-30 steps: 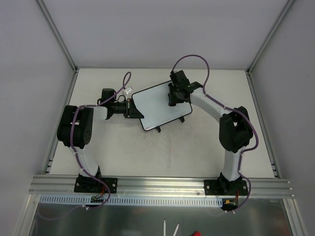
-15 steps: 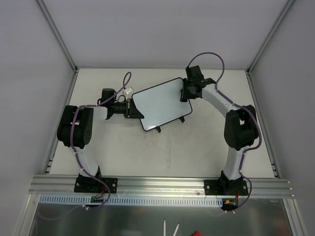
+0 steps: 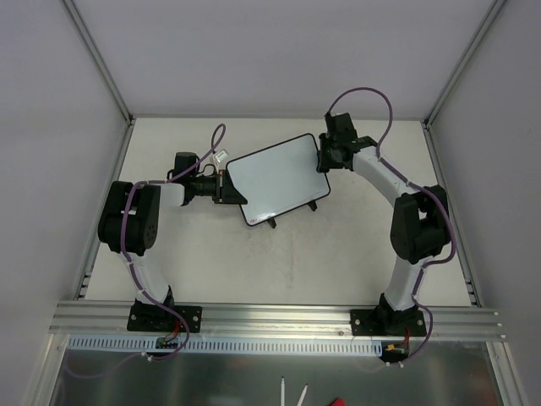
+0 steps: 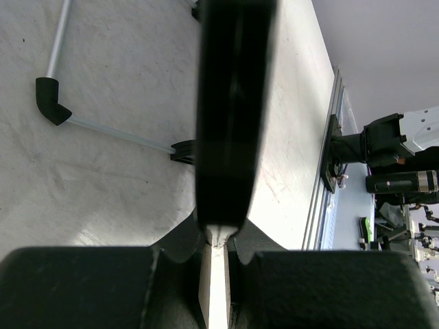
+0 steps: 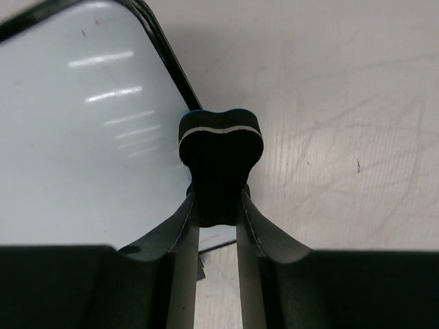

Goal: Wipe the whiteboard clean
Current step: Hold the whiteboard at the whiteboard stand.

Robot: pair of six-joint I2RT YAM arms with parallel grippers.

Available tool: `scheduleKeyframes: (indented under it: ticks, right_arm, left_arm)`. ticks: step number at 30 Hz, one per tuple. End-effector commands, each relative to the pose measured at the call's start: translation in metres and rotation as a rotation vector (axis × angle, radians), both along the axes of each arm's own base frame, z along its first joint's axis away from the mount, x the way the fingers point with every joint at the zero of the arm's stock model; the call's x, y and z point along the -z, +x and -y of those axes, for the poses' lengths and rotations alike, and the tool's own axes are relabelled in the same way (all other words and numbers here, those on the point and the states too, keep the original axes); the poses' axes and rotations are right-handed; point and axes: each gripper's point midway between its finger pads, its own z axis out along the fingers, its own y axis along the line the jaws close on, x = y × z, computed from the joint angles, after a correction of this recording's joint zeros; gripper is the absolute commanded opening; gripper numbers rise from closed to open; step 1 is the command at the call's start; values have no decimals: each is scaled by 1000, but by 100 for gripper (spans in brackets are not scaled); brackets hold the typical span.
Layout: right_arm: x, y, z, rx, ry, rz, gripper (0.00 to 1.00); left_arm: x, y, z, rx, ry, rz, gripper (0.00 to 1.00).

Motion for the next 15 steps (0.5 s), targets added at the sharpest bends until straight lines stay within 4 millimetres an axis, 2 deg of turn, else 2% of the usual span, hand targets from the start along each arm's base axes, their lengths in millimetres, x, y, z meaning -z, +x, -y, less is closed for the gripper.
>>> scheduleKeyframes:
  ticks: [1, 2, 4, 6, 8, 9, 15]
  right_arm:
    - [-28, -9, 10, 0, 2, 101, 0]
    - [-12, -20, 12, -5, -2, 69, 0]
    - [-9, -27, 13, 2, 18, 73, 0]
    - [4, -36, 13, -3, 30, 56, 0]
    - [4, -40, 7, 0, 74, 79, 0]
    - [15, -48, 7, -2, 68, 66, 0]
    - [18, -46, 3, 9, 55, 117, 0]
  left_arm:
    - [-1, 6, -5, -31, 23, 2, 0]
    - [-2, 6, -5, -31, 23, 3, 0]
    - [-2, 6, -5, -31, 23, 3, 0]
    - [-2, 6, -5, -31, 23, 3, 0]
    - [-2, 6, -5, -31, 23, 3, 0]
    - [-1, 6, -5, -31, 23, 2, 0]
    - [-2, 6, -5, -31, 23, 3, 0]
